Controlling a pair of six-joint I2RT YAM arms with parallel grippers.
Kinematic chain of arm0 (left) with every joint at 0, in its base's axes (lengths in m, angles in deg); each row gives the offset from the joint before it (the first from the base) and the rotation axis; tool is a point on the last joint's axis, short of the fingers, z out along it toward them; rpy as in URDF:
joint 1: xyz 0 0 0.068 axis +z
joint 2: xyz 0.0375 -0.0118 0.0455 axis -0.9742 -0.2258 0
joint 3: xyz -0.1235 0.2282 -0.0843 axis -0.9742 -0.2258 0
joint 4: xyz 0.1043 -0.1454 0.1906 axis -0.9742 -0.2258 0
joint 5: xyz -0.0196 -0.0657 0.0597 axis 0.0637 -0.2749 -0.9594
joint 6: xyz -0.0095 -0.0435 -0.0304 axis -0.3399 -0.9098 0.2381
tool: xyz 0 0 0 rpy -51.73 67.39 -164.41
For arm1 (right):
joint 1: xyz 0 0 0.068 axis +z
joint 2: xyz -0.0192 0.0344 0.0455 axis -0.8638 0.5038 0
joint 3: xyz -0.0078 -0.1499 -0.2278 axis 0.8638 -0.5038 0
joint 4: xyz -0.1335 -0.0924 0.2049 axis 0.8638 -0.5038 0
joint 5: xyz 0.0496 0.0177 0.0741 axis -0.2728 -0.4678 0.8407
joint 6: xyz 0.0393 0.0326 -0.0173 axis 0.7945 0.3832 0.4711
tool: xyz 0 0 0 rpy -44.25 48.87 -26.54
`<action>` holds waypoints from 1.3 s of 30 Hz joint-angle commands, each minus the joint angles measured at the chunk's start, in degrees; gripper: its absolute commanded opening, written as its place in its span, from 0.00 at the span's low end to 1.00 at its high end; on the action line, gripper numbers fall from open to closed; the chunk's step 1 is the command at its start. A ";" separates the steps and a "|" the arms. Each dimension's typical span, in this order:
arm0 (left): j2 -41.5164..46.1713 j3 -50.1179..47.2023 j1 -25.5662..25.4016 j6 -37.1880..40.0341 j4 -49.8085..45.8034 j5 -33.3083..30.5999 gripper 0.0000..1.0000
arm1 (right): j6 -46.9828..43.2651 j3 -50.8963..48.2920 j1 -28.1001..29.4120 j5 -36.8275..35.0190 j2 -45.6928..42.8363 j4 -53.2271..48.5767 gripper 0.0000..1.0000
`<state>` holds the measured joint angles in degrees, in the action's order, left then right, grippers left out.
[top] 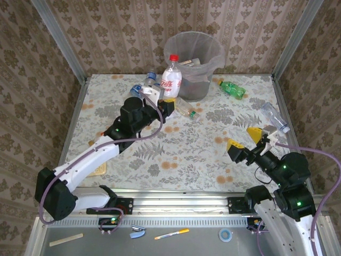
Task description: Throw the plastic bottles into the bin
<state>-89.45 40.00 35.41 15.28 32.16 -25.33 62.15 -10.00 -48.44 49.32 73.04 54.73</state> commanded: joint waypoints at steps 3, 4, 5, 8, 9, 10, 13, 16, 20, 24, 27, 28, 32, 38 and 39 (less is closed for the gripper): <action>-1.74 3.87 0.58 3.23 10.32 0.60 0.29 | -3.37 -1.63 0.40 0.71 -2.74 3.32 1.00; -2.01 4.14 0.67 3.66 11.99 0.10 0.29 | -3.63 -1.63 0.41 0.73 -2.90 3.21 1.00; -2.24 4.46 0.80 3.98 13.29 -0.44 0.29 | -3.82 -1.55 0.46 0.70 -2.93 3.03 1.00; -2.56 5.69 1.32 4.76 17.41 -2.19 0.29 | -4.24 -1.35 0.46 0.80 -2.97 2.45 1.00; -2.48 5.67 1.58 4.76 19.49 -2.85 0.29 | -4.44 -1.28 0.46 0.84 -2.93 2.33 1.00; -2.46 5.28 1.94 4.60 21.98 -3.34 0.29 | -4.50 -1.28 0.42 0.91 -2.93 2.28 1.00; -2.14 3.72 2.59 4.08 29.48 -5.29 0.31 | -4.47 -1.10 0.42 0.78 -2.93 2.38 1.00; -1.95 2.04 3.04 3.28 35.74 -7.04 0.33 | -4.55 -1.27 0.46 0.54 -2.93 2.74 1.00; -2.28 0.48 3.56 2.18 40.51 -9.07 0.35 | -5.19 -1.72 0.44 0.36 -2.93 2.27 1.00; -4.05 1.47 4.09 1.38 40.65 -9.16 0.37 | -5.54 -1.90 0.47 0.24 -2.92 1.85 1.00; -6.35 3.91 4.47 0.59 39.69 -8.75 0.38 | -5.62 -1.80 0.42 0.18 -2.97 1.80 1.00; -7.32 5.28 4.66 0.27 38.67 -8.49 0.38 | -5.67 -1.81 0.45 0.23 -2.93 1.87 1.00; -14.76 17.81 6.86 -4.09 26.25 -5.45 0.38 | -6.27 -1.59 0.39 0.04 -2.93 1.65 1.00; -38.80 55.46 9.79 -7.24 -1.26 2.99 0.67 | -7.45 -1.36 0.42 -0.09 -2.93 0.85 1.00; -43.37 62.89 9.96 -8.03 -6.04 3.36 0.84 | -7.46 -1.52 0.40 0.01 -2.93 0.82 1.00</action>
<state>-125.58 91.56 44.85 10.25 43.09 -26.65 56.16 -11.44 -48.44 49.45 70.95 55.58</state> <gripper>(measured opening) 0.721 0.999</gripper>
